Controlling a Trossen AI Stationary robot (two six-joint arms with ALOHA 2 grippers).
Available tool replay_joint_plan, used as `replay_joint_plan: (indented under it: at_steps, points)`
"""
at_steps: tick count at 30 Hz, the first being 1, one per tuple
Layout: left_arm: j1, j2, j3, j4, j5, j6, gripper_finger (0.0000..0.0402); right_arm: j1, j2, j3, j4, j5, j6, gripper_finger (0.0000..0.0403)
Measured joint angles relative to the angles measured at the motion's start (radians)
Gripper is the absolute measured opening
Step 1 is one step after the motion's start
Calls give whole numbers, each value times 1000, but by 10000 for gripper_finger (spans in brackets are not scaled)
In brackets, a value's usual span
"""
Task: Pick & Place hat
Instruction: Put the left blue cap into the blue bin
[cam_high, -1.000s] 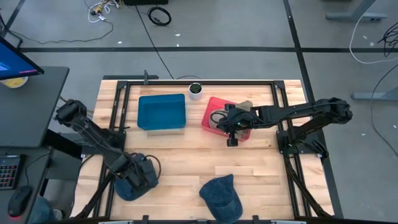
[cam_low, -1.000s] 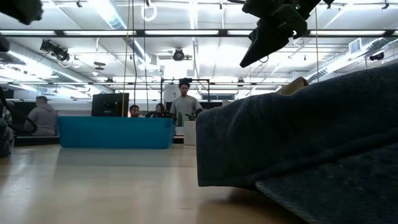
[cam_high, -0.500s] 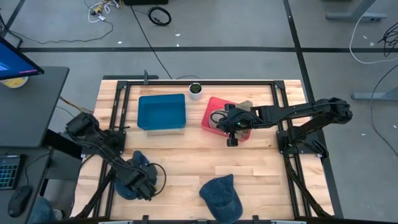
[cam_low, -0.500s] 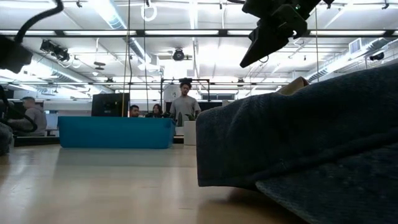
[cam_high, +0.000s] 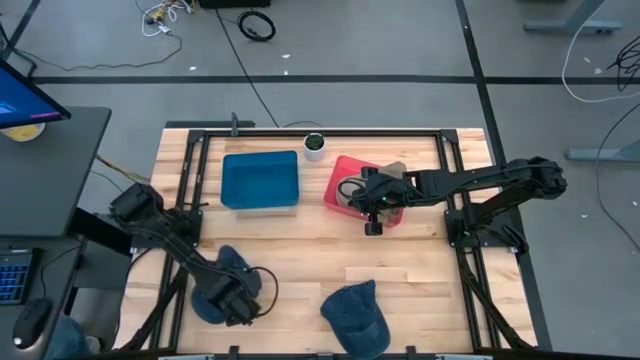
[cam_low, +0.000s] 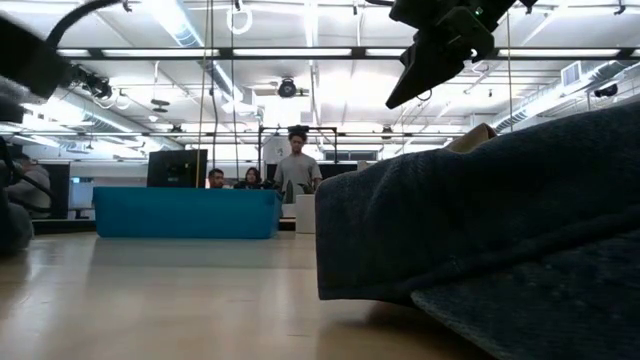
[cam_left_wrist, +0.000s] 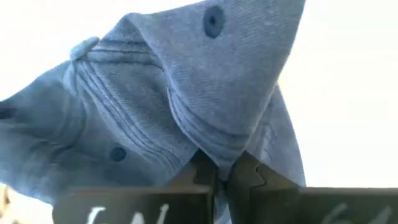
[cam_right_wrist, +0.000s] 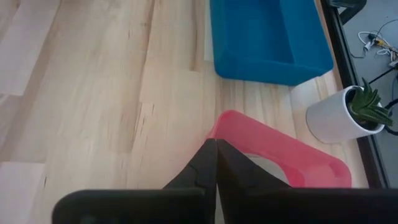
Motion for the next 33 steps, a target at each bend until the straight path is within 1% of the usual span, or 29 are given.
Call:
replay_joint_plan:
  at_steps: [2,5,11,16,20,24,26,30,33]
  points:
    - [10,0,40,-45,-19,56,13,0,0,0,1,0,0,8]
    - [30,0,112,-140,-81,167,10,0,0,0,4,0,0,8]
    - [99,0,271,-399,-272,372,13,0,0,0,5,-1,4,8]
    - [187,-1,363,-570,-405,581,10,0,0,0,5,-1,4,8]
    - [287,-1,391,-595,-515,781,13,0,0,0,7,-1,4,14]
    - [408,-1,397,-602,-598,1002,11,0,0,0,15,0,-11,34]
    - [474,-1,397,-604,-621,1098,9,0,0,0,15,0,-22,50]
    - [608,-1,397,-583,-625,1319,11,0,0,0,14,1,-22,89]
    - [701,-1,382,-512,-626,1482,10,0,0,0,11,1,-22,119]
